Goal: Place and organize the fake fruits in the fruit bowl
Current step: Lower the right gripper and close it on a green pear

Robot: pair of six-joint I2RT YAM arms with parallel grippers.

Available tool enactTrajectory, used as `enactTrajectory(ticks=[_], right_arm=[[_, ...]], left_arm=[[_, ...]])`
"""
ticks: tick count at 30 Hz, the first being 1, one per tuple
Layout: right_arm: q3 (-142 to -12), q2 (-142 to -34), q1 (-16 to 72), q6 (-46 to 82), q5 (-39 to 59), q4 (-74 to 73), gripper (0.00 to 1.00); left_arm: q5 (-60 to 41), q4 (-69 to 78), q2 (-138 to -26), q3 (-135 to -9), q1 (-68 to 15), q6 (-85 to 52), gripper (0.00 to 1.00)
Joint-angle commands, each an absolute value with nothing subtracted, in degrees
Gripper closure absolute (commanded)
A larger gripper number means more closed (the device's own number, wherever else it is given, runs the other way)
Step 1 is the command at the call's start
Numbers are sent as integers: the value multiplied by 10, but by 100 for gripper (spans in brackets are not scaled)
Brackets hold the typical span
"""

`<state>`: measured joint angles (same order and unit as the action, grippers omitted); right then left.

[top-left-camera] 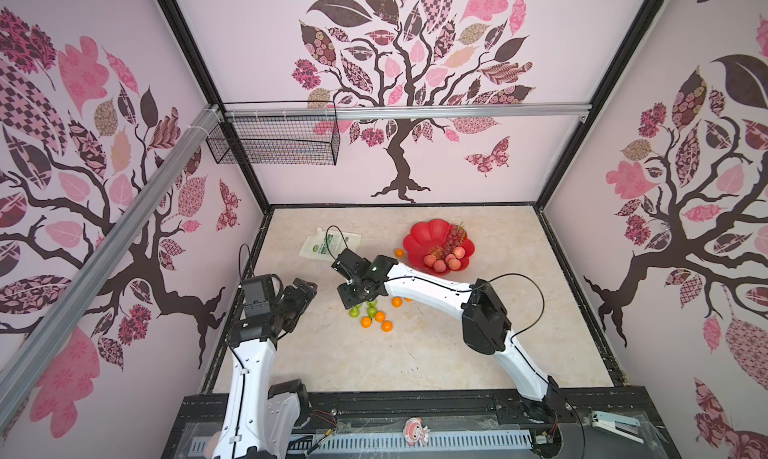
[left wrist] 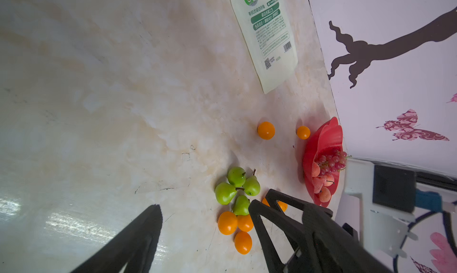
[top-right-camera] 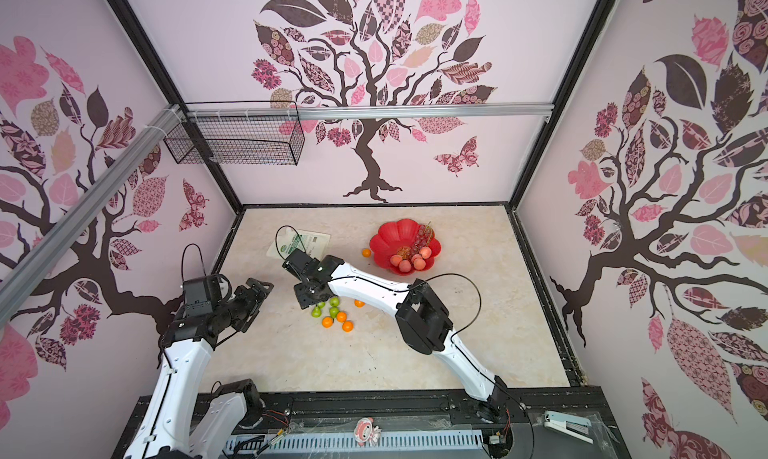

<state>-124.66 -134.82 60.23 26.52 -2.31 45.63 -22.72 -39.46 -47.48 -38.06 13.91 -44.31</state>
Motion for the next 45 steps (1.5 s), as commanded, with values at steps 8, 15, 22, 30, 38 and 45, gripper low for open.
enactTrajectory(ticks=[8,15,22,30,38,45], right_arm=[[-1390,-1467,611,240,-102,570,53],[-1422,-1491,612,243,-115,581,59],[-1454,-1512,612,243,-120,596,66],[-1459,-1517,611,242,-120,597,68],[-1471,-1525,612,243,-122,602,71],[-1479,-1531,612,243,-124,607,79]], left_arm=[[-284,-394,-468,-359,173,-431,7],[-288,-389,-470,-357,175,-431,7],[-298,-376,-473,-353,175,-434,8],[-307,-365,-473,-345,175,-439,8],[-309,-364,-475,-344,175,-438,8],[-312,-361,-474,-342,175,-439,8]])
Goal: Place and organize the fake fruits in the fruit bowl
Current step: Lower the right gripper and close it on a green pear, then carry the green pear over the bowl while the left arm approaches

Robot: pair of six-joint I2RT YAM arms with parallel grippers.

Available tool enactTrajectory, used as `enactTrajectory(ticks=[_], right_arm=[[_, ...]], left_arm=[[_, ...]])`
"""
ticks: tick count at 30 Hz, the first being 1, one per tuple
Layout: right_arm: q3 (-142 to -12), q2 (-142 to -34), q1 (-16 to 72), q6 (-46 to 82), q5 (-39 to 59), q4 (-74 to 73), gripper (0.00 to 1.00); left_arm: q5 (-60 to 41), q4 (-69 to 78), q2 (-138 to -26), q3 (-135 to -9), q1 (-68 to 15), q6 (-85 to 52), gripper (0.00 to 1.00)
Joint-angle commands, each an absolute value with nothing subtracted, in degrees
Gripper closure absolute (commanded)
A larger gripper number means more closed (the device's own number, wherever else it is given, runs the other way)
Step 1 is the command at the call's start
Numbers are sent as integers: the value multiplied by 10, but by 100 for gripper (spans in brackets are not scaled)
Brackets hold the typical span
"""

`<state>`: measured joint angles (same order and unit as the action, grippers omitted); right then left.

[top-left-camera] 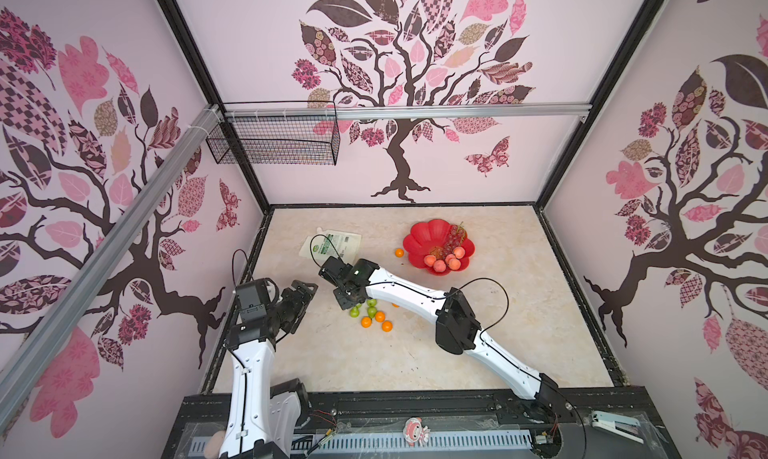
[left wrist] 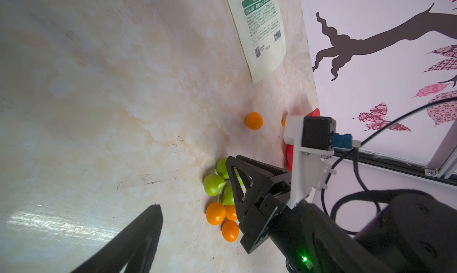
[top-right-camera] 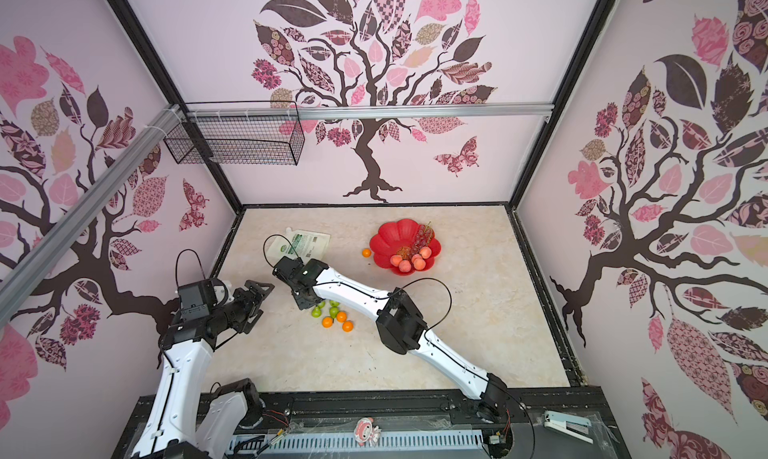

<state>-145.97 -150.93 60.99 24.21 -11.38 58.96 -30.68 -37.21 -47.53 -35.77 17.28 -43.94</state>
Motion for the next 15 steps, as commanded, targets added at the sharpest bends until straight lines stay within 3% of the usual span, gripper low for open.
enactTrajectory(ticks=[1,8,15], right_arm=[[-1479,-1531,612,243,-125,607,79],[-1479,-1531,612,246,-125,607,84],[-1476,-1528,607,253,-117,601,94]], left_arm=[[-312,-361,-474,-341,175,-439,8],[-313,-361,-472,-343,175,-438,8],[-322,-365,-469,-350,175,-423,8]])
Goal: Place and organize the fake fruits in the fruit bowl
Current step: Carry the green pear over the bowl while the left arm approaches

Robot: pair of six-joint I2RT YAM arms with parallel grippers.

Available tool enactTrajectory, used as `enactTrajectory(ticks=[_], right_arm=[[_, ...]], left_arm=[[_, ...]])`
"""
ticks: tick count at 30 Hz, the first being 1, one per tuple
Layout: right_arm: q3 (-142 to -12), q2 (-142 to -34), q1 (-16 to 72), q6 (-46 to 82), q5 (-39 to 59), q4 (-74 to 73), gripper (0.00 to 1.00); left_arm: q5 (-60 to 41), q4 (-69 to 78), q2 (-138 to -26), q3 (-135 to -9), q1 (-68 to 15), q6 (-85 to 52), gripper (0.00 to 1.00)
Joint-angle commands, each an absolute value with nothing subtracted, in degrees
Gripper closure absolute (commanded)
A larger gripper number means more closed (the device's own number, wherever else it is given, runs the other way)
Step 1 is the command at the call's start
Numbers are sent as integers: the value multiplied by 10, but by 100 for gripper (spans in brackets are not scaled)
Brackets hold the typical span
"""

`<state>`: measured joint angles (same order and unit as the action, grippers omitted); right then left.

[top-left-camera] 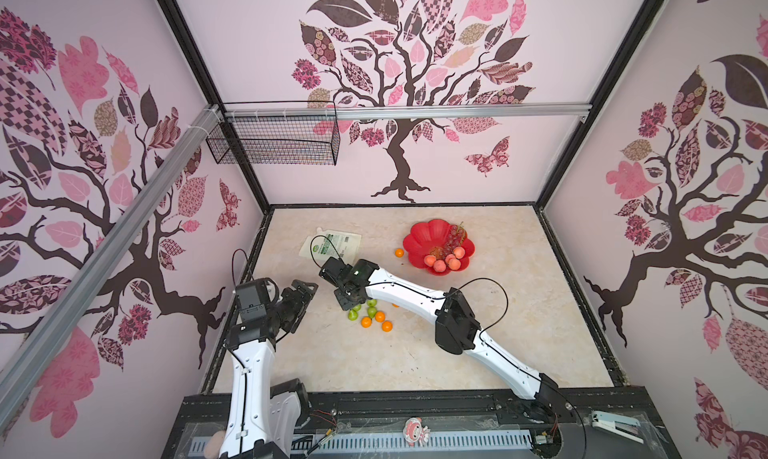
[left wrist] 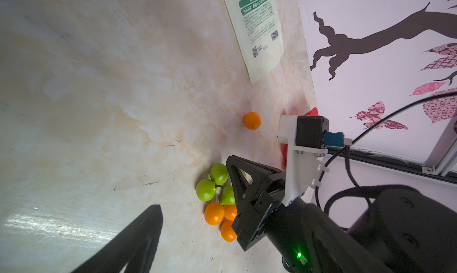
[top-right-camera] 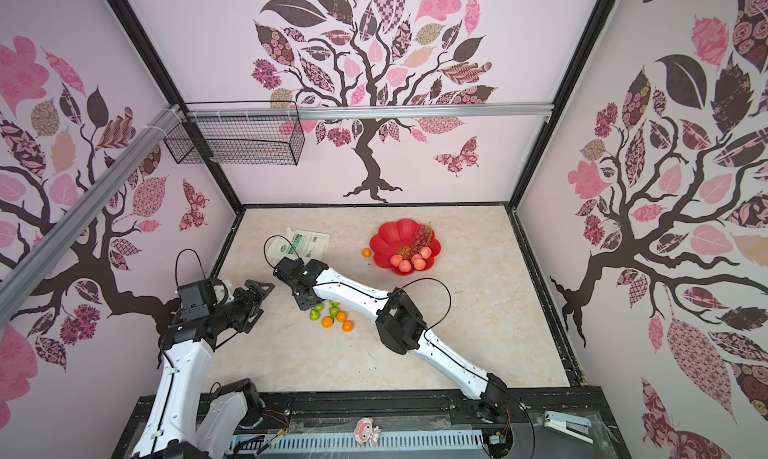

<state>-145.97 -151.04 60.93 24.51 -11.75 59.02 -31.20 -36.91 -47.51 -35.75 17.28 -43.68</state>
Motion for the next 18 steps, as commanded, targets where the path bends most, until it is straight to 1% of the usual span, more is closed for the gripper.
enactTrajectory(ticks=[1,3,7,10,13,18], right_arm=[[-1471,-1522,605,256,-118,597,96],[-1450,-1504,604,257,-125,579,100],[-1408,-1459,598,259,-141,555,100],[-1385,-1423,593,270,-147,553,100],[-1342,-1360,593,278,-150,544,100],[-1195,-1227,593,324,-174,489,100]], left_arm=[[-326,-367,-468,-353,175,-417,8],[-332,-374,-469,-362,175,-404,8],[-341,-381,-472,-381,166,-379,8],[-337,-375,-475,-395,138,-371,8],[-328,-370,-469,-410,96,-373,8],[-331,-356,-435,-416,56,-404,8]])
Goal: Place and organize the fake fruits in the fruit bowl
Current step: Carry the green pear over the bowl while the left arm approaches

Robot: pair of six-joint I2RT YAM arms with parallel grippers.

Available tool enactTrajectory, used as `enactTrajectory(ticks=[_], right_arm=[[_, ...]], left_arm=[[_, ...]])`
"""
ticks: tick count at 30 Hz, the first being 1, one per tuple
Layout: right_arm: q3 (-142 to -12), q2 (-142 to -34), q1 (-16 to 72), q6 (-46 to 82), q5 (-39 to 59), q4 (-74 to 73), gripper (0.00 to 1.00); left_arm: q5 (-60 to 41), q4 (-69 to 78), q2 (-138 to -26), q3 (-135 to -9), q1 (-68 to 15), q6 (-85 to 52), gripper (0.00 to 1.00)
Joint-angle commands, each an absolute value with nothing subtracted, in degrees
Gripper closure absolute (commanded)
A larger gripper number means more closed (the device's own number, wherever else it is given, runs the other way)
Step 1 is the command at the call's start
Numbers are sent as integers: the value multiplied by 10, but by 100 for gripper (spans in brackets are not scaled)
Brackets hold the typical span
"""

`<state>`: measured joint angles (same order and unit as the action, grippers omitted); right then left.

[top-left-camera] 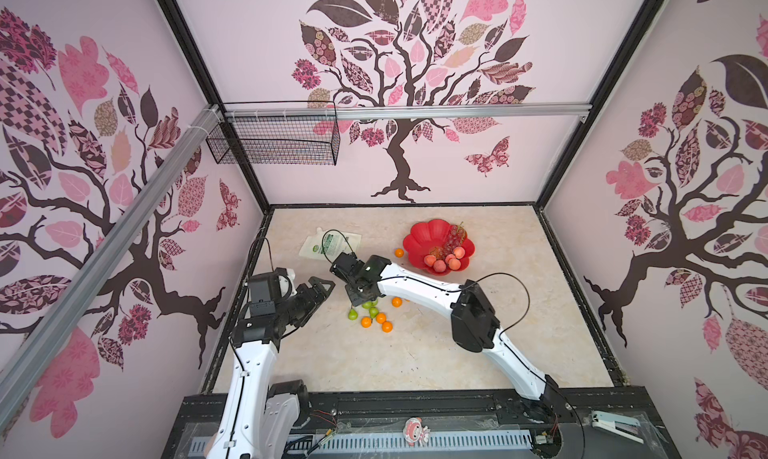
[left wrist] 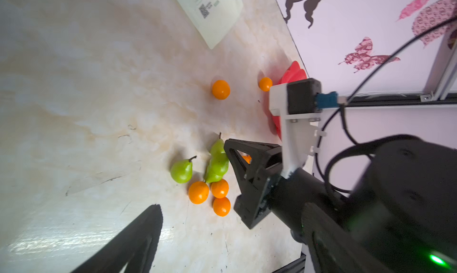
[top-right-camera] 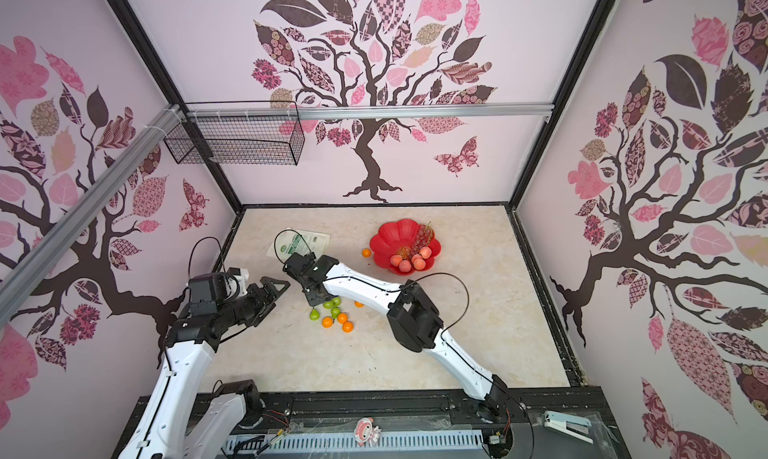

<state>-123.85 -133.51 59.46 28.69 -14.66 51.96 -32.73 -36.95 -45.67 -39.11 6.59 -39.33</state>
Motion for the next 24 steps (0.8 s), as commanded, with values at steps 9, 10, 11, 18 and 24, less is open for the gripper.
enactTrajectory(ticks=[9,10,11,18,24], right_arm=[[-1007,-1041,593,415,-174,419,100],[-990,-1028,592,421,-176,412,100],[-974,-1016,588,427,-173,406,100],[-890,-942,519,428,-123,381,100],[-840,-883,438,381,-110,367,100]], left_arm=[[-344,-430,-423,-486,13,-373,7],[-339,-428,-420,-488,4,-378,7],[-331,-424,-416,-488,-5,-384,7],[-259,-372,-459,-507,-100,-420,7],[-178,-267,-559,-536,-211,-438,7]])
